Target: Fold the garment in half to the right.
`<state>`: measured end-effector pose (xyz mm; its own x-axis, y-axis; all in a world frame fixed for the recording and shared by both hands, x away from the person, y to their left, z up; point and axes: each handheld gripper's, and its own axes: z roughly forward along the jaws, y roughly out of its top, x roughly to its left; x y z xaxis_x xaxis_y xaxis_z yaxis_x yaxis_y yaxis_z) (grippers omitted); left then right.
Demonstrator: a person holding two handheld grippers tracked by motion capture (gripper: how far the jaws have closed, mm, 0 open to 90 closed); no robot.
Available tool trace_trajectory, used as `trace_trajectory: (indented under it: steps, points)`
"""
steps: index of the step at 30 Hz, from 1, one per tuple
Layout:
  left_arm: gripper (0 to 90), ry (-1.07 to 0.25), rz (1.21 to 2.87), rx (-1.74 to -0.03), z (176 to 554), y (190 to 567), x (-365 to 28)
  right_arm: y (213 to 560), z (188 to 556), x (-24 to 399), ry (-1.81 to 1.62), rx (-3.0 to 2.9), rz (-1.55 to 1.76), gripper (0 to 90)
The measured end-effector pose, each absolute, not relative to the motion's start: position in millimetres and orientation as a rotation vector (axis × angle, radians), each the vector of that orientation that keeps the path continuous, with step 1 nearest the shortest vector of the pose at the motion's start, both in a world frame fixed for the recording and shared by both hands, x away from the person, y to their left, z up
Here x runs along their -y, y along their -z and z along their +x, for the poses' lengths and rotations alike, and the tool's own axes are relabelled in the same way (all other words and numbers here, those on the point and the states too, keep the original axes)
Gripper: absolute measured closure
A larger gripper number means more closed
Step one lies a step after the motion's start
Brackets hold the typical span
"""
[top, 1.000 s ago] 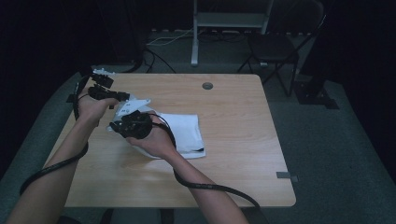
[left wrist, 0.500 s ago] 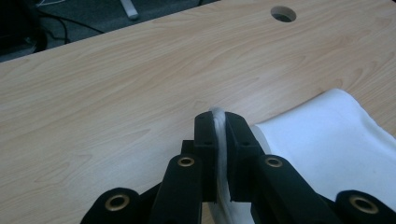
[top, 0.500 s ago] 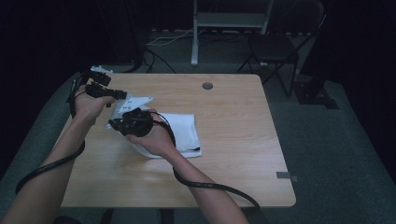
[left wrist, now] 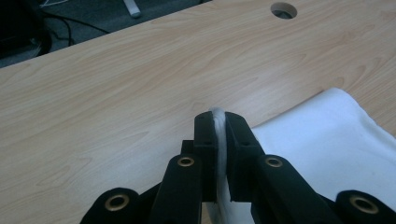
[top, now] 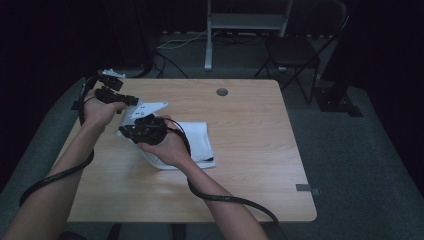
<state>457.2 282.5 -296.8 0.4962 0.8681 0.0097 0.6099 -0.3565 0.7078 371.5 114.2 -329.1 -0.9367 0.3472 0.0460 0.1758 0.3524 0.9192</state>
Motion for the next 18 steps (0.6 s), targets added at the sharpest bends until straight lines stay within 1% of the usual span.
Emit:
trace_trajectory:
  steps: [18]
  points:
    - [84.5,-0.521,2.1,-1.21,460.4,295.8,-262.7,325.7,371.4,-92.0,-1.615,-2.435,0.511,81.3]
